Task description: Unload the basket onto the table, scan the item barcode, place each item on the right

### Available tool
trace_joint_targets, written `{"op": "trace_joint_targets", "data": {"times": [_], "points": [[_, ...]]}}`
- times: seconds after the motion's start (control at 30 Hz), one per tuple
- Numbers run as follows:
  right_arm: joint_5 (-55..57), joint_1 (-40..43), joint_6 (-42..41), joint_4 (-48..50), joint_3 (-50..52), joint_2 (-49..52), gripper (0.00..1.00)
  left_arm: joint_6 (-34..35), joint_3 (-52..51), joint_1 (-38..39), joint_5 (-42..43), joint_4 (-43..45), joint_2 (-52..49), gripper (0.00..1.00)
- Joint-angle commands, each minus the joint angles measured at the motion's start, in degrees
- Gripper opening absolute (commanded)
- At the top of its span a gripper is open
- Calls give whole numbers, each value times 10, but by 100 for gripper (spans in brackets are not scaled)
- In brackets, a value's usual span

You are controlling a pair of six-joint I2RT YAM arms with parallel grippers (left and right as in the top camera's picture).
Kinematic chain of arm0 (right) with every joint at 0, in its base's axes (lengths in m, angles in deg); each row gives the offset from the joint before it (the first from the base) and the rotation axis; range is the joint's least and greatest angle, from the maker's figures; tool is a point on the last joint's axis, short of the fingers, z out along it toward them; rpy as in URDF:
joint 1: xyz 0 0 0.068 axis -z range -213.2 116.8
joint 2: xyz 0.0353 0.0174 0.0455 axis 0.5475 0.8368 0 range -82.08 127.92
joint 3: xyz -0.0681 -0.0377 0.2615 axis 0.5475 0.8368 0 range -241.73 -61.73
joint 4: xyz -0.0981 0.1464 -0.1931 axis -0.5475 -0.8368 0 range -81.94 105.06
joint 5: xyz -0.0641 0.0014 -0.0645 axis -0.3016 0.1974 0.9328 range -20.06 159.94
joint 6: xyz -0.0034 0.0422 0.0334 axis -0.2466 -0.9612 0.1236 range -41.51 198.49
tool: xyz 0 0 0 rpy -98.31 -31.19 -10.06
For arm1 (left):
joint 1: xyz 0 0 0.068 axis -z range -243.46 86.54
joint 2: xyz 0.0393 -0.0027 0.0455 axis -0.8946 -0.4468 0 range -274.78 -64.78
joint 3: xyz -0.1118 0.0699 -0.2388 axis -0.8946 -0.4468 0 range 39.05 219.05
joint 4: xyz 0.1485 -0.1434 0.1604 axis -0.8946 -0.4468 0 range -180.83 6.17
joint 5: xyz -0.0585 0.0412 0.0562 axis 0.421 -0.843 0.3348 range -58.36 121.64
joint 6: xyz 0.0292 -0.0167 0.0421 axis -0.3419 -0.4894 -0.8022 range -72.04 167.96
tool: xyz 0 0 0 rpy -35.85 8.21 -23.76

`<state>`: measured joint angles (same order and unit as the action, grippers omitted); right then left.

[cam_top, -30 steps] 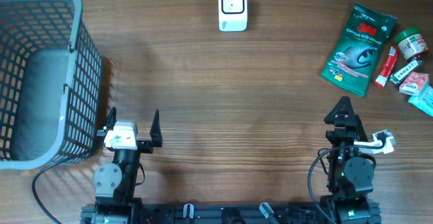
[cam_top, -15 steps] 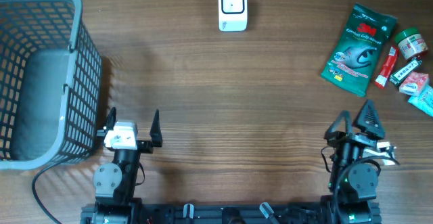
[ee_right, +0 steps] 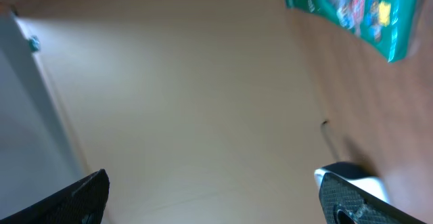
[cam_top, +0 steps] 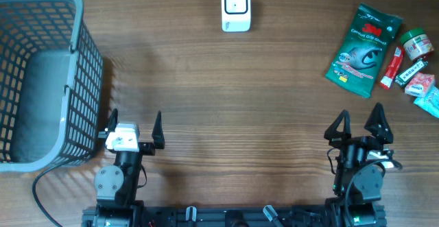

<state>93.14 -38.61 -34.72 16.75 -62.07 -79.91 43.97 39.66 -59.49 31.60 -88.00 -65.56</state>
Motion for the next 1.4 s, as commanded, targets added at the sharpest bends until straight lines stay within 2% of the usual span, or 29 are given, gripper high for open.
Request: {"op": "trace_joint_targets", "data": {"times": [0.0,0.2,0.37,0.57,0.73,1.03,1.1,1.23,1.37], "points": [[8,2,121,1,0,32,100,3,-3,-2,9,-1,4,100],[17,2,113,2,0,50,100,3,-3,-2,9,-1,4,100],[16,2,186,2,0,56,100,3,-3,-2,9,-1,4,100],[14,2,94,2,0,57,100,3,-3,-2,9,-1,4,100],[14,2,-55,2,0,57,100,3,-3,-2,9,-1,4,100],[14,-1,-54,2,0,44,100,3,-3,-2,9,-1,4,100],[24,-2,9,-1,0,26,100,3,-3,-2,9,-1,4,100],[41,-3,286,4,0,-20,100,3,-3,-2,9,-1,4,100],[57,-4,499,0,0,-20,100,3,-3,-2,9,-1,4,100]]}}
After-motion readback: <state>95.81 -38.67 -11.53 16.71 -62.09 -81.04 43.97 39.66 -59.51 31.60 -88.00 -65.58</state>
